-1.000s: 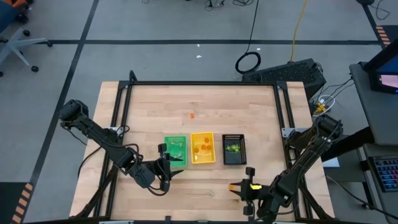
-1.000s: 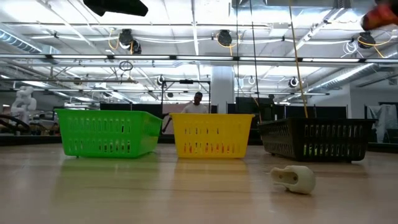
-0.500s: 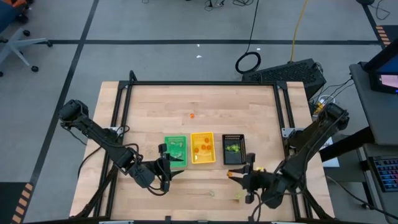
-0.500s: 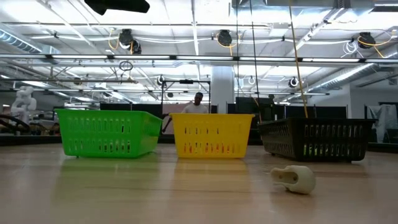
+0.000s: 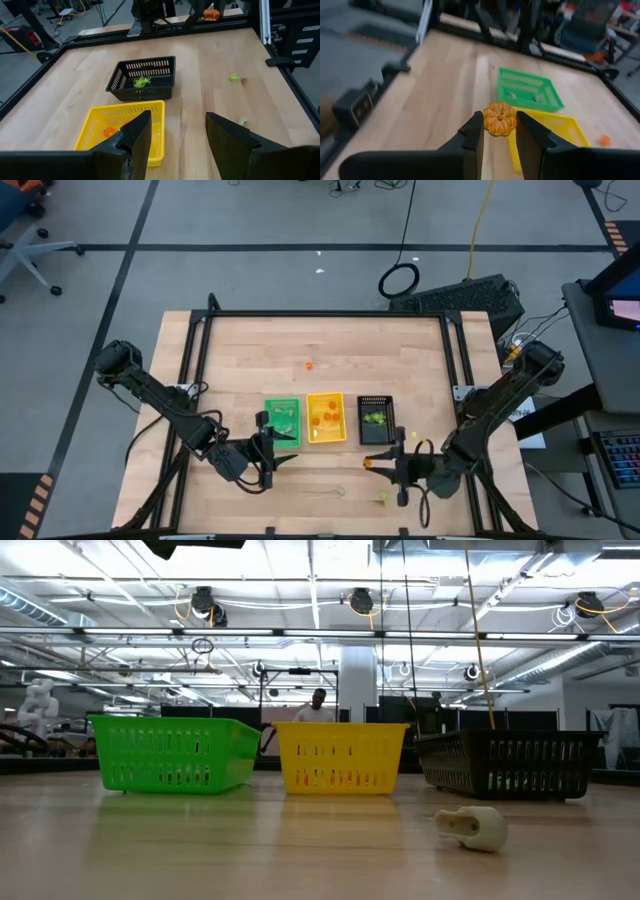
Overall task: Sort Halloween decoration
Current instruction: Put the orange pumpkin toy into the yellow basket
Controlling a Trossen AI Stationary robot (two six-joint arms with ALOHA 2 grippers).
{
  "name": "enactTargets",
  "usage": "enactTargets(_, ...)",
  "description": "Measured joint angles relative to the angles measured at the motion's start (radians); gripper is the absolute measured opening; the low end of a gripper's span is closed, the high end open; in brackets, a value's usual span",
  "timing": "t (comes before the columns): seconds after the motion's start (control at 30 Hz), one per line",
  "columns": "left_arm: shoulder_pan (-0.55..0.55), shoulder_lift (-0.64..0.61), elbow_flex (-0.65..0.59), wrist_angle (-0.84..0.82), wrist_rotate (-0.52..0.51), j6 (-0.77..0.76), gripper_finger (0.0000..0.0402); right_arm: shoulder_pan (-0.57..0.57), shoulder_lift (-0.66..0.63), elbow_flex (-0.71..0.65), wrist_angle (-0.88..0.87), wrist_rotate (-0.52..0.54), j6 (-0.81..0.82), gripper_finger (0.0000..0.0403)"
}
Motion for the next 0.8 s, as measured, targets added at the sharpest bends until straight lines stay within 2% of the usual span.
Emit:
enactTargets(0.17,0.000,0.000,0.000,0.000,0.000,0.000,0.0184,-0.021,0.000,-0.207,0.482,-0.007,-0.142,0.0066)
enactTargets(0.33,0.001,0.000,0.000,0.004,-0.015,-0.001,0.0184,-0.080,0.000,-0.329,0.745,-0.110,-0.283,0.0066)
enactTargets(0.6,0.009,0.000,0.000,0.035,-0.039,-0.001,0.0184,-0.194,0.000,-0.340,0.793,-0.259,-0.388,0.0066)
enactTargets(0.8,0.009,0.000,0.000,0.035,-0.039,0.000,0.0184,-0.218,-0.003,-0.307,0.793,-0.262,-0.541,0.0066)
